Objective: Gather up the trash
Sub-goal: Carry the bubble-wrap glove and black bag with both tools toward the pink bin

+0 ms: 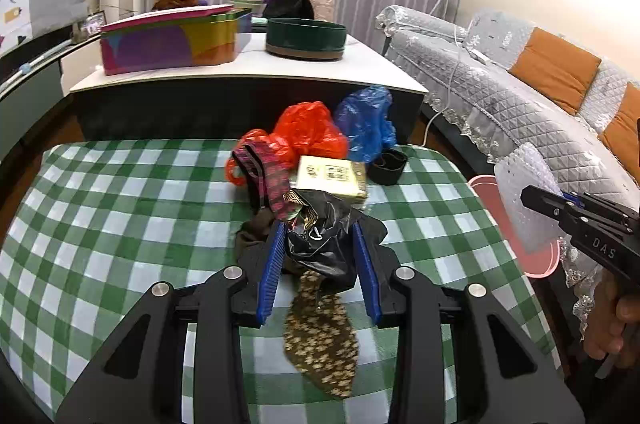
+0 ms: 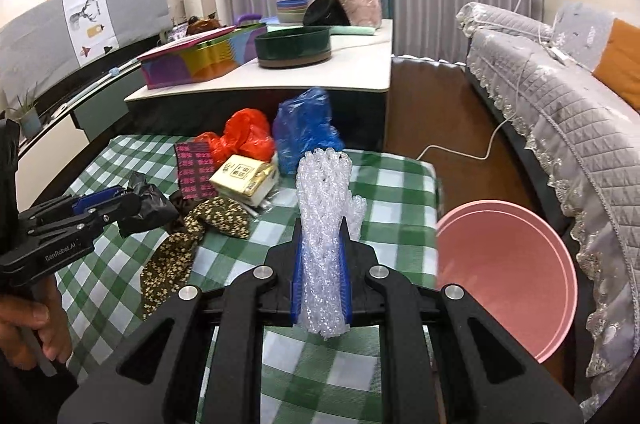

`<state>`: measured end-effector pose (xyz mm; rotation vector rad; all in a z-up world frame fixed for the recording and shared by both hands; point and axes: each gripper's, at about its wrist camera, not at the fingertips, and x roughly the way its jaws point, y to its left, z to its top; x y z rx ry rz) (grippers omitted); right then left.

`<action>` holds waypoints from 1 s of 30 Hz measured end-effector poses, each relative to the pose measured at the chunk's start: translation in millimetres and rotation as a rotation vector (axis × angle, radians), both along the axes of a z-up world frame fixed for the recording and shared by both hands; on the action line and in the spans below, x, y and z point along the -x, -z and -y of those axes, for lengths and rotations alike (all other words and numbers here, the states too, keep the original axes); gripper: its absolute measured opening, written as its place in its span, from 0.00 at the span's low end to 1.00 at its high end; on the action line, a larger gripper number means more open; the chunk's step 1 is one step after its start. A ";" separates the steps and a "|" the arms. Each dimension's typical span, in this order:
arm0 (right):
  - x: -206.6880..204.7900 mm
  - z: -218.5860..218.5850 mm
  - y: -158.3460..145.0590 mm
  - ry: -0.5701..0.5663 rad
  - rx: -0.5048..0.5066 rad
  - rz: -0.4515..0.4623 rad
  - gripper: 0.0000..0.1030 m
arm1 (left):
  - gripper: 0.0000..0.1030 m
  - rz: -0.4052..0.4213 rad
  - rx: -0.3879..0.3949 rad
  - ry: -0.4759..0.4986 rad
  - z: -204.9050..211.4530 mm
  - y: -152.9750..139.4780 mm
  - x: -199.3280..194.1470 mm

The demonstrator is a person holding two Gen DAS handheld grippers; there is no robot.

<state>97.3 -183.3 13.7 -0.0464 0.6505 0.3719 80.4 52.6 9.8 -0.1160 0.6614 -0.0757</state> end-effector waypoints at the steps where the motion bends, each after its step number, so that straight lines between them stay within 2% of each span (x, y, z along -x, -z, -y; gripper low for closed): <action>1: 0.5 1.3 -0.5 0.004 -0.001 0.002 0.15 | 0.33 0.002 0.001 0.004 2.4 -0.4 -0.5; 15: 0.3 37.5 -7.1 0.083 -0.013 0.027 0.15 | 0.33 0.021 0.013 0.068 39.6 -4.9 -10.3; 30: 4.8 58.4 -18.3 0.117 -0.010 0.067 0.15 | 0.33 0.029 0.010 0.109 65.6 -5.7 -16.8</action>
